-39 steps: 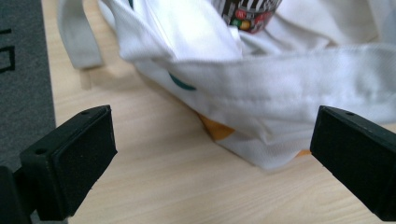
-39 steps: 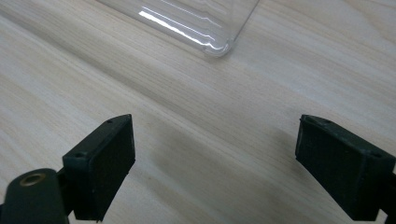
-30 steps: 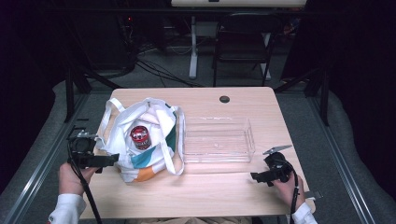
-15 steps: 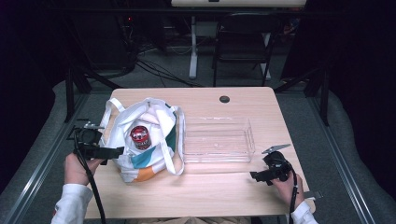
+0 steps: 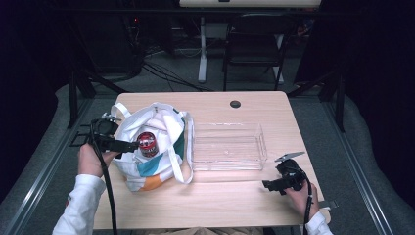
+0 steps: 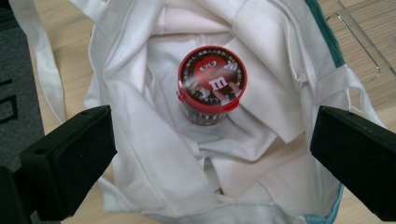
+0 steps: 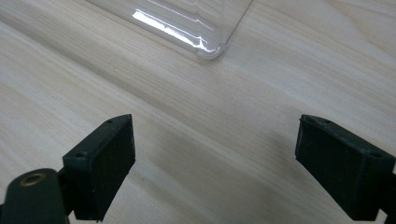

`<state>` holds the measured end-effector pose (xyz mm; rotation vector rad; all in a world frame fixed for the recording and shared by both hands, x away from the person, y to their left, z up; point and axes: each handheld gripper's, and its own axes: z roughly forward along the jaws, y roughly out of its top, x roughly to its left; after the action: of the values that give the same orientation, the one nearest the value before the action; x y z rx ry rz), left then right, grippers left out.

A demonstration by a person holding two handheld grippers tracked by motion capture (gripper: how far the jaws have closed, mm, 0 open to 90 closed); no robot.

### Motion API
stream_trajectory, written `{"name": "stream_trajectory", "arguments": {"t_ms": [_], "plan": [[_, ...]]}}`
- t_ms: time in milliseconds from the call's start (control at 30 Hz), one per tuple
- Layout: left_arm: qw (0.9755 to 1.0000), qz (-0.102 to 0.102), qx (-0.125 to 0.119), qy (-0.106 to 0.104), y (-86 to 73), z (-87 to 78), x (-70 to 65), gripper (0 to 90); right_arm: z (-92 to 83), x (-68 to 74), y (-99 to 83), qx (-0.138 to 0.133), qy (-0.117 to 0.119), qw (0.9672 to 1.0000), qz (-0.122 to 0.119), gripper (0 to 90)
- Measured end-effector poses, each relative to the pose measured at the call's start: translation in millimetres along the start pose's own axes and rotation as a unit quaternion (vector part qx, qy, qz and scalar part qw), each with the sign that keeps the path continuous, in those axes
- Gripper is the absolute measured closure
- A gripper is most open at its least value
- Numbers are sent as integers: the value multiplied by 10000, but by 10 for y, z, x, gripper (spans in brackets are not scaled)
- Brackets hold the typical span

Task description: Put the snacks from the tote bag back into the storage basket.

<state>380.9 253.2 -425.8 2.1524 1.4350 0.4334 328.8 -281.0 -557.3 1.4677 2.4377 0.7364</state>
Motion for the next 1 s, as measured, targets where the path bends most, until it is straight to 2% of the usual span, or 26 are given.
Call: {"name": "stream_trajectory", "arguments": {"t_ms": [200, 400, 1000], "plan": [[9999, 56, 105, -7, 174, 108, -30, 2, 0, 1, 6, 17, 7, 10000, -44, 116], [9996, 52, 280, -51, 292, 304, -52, 0, -3, -5, 1, 17, -8, 10000, -24, 116], [9972, 10, 752, -50, 368, 727, -58, 2, -1, -4, 1, 10, -13, 10000, -22, 116]]}}
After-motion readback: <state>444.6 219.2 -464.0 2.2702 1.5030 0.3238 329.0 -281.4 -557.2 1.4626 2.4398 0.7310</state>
